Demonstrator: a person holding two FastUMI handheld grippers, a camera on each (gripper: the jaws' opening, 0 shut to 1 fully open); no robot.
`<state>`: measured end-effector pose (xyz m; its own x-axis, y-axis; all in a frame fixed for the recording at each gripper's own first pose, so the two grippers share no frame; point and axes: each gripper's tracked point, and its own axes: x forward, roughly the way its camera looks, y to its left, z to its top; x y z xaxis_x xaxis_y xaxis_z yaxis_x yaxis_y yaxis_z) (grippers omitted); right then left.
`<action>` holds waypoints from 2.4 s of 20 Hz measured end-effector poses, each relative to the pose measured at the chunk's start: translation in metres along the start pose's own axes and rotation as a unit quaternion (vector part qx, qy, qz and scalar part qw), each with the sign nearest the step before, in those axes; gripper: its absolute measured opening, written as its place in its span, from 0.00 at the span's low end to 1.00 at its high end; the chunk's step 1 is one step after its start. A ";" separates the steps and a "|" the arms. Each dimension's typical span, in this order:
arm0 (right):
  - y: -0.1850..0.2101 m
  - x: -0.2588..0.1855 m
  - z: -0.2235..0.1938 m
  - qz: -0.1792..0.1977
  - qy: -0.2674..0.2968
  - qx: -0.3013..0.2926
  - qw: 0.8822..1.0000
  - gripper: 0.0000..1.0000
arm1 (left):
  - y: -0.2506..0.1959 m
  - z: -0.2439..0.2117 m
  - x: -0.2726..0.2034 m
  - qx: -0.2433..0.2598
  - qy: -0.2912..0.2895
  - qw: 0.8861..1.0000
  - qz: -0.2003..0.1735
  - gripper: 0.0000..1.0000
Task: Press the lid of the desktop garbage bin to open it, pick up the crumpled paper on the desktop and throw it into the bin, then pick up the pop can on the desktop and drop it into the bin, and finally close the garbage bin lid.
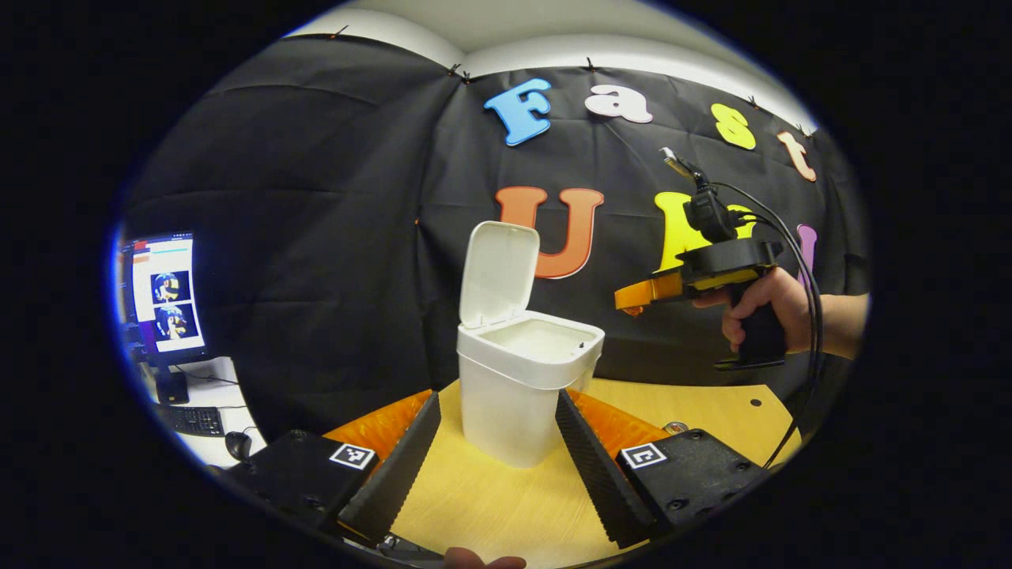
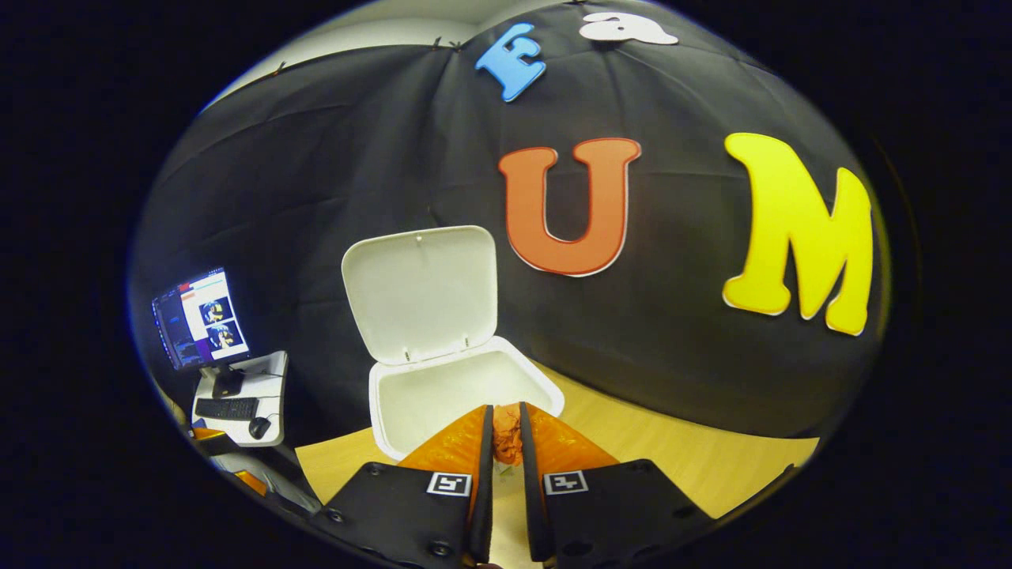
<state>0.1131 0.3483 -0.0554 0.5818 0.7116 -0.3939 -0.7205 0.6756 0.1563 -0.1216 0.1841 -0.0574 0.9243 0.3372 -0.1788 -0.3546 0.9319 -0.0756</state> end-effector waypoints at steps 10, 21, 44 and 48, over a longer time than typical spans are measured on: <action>0.033 0.088 -0.020 -0.001 0.026 -0.043 0.999 0.19 | 0.044 -0.006 -0.013 -0.006 0.004 0.999 0.046 0.97; 0.025 0.097 -0.030 -0.004 0.034 -0.050 0.998 0.49 | 0.028 -0.006 -0.007 0.007 -0.006 1.000 0.012 0.97; -0.109 -0.213 0.015 -0.198 -0.164 -0.001 0.966 0.71 | -0.138 0.011 0.014 0.066 -0.059 0.977 -0.193 0.96; -0.139 -0.273 -0.007 -0.248 -0.177 0.007 0.952 0.72 | -0.169 0.011 0.014 0.066 -0.065 0.972 -0.215 0.96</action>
<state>0.0526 0.0588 0.0243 0.9419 0.3228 -0.0927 -0.3200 0.9464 0.0433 -0.0468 0.0327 -0.0363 0.9962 -0.0807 -0.0325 0.0811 0.9966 0.0119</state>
